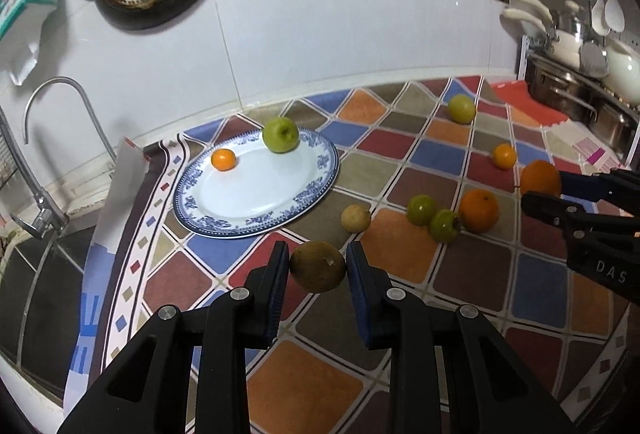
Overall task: Organize fruits
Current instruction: 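Grasp the brown pear with the left tool while the right tool grasps the large orange, then lower both fruits onto the plate and open both tools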
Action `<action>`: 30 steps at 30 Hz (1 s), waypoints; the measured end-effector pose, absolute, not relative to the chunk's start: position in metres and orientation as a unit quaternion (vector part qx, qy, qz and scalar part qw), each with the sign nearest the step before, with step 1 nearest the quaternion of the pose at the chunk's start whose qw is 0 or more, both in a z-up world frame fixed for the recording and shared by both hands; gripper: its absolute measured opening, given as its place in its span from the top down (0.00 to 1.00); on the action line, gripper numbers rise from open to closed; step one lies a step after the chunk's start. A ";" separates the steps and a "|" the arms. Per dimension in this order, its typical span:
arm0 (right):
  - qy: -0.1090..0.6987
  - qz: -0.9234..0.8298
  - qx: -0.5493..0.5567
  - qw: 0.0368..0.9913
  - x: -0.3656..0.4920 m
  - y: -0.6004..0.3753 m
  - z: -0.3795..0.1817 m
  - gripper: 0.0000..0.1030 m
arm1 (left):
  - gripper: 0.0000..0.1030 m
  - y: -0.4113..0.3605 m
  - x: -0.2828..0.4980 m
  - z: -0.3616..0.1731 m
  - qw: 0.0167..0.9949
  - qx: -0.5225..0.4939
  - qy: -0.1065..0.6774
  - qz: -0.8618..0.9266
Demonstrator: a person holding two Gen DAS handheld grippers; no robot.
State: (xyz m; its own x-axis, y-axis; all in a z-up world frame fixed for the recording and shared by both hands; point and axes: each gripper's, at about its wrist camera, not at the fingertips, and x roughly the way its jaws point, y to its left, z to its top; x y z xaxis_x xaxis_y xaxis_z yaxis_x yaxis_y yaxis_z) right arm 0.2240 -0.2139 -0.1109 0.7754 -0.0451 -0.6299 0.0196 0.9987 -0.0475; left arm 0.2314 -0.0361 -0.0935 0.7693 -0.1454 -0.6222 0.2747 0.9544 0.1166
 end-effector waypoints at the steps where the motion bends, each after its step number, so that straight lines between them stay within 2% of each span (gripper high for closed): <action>1: 0.332 -0.014 -0.020 0.943 0.222 -0.212 -0.109 0.59 | 0.71 -0.035 0.228 -0.090 0.937 0.097 0.317 -0.113; 15: 0.273 0.065 -0.043 0.959 0.214 -0.169 -0.070 0.59 | 0.71 -0.009 0.214 -0.054 0.954 0.071 0.272 -0.101; 30: 0.227 0.120 -0.060 0.965 0.257 -0.114 -0.040 0.59 | 0.71 0.029 0.245 -0.033 0.965 0.068 0.242 -0.073</action>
